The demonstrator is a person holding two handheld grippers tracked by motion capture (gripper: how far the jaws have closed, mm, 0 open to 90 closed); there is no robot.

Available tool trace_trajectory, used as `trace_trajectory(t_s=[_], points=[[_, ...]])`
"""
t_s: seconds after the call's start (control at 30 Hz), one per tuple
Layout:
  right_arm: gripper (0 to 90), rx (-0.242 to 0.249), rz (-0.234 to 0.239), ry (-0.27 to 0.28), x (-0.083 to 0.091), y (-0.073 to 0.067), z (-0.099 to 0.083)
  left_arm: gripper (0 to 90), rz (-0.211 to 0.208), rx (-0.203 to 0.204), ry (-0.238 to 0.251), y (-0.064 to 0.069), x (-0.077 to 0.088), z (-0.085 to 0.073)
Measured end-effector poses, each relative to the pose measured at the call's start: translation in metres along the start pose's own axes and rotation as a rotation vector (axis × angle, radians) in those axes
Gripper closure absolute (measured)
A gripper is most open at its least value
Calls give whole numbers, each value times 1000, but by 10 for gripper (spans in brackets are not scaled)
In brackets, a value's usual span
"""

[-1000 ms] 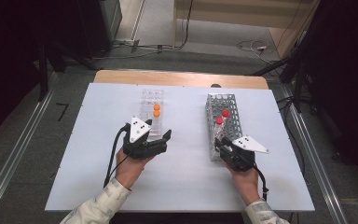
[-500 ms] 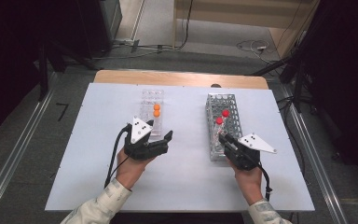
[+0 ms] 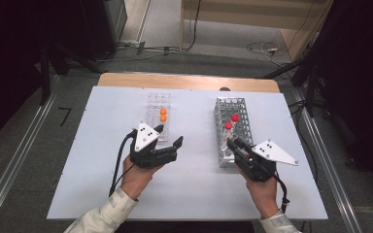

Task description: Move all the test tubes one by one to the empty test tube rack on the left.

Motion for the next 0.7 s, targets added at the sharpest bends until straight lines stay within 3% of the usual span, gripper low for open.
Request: trace_trajectory(t_s=[0.33,0.53,0.7], points=[[736,53,145,-61,-20,-56,-15,358,-135,-50,-49,39,3,-5],[735,74,180,-81,-29,-71,-21,486,-199,-64,-95,51,-2,-15],[736,81,200,-89,-32,-79,-23,554,-218,-68,-108,56,-5,-19]])
Point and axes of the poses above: each handheld gripper's, and its own axes: x roughly backward along the jaws, z roughly out of its top, y roughly to its right, the point moved 8 cm from there along -x, roughly forward along the jaws, and after that the axes turned 7 degrees about x, right-handed, at the moved point
